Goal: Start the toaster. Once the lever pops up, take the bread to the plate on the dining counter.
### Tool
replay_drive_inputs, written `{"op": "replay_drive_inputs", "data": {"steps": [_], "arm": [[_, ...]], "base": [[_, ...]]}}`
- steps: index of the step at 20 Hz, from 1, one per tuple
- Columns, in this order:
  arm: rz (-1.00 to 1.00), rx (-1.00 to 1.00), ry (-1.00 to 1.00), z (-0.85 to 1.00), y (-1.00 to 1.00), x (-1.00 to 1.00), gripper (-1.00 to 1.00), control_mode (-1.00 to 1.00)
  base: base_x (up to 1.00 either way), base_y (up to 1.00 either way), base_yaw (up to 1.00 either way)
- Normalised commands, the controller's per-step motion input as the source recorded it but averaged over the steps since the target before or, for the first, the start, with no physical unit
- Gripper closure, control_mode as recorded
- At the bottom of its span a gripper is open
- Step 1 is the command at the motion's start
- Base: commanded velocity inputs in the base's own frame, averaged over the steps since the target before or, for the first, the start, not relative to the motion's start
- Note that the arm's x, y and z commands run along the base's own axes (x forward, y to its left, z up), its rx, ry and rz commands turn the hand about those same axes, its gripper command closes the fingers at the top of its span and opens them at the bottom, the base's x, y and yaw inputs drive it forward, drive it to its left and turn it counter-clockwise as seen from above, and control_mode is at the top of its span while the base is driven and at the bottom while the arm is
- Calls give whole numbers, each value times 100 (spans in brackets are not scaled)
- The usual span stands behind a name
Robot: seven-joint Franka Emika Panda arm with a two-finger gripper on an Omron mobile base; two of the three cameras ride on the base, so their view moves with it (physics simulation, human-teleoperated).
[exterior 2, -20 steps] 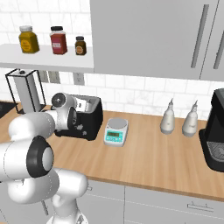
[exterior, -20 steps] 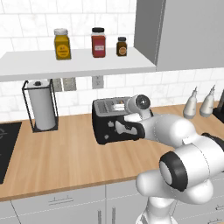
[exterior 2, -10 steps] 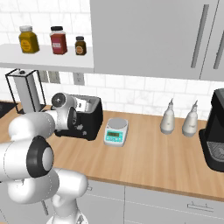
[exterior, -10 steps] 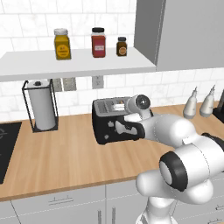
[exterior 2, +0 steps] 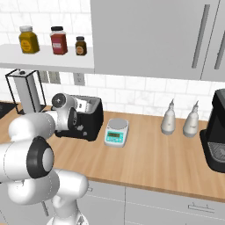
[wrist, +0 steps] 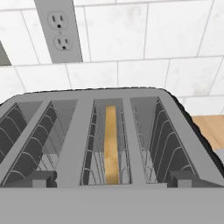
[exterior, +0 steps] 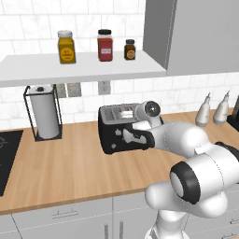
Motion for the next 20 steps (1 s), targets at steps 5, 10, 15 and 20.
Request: {"op": "replay_drive_inputs", "data": {"steps": [5, 10, 15, 20], "arm": [[0, 0, 0, 0, 0, 0, -100, -100], [0, 0, 0, 0, 0, 0, -100, -100], [0, 0, 0, 0, 0, 0, -100, -100], [0, 0, 0, 0, 0, 0, -100, -100]], "base": [[0, 0, 0], [0, 0, 0], [0, 0, 0], [0, 0, 0]]}}
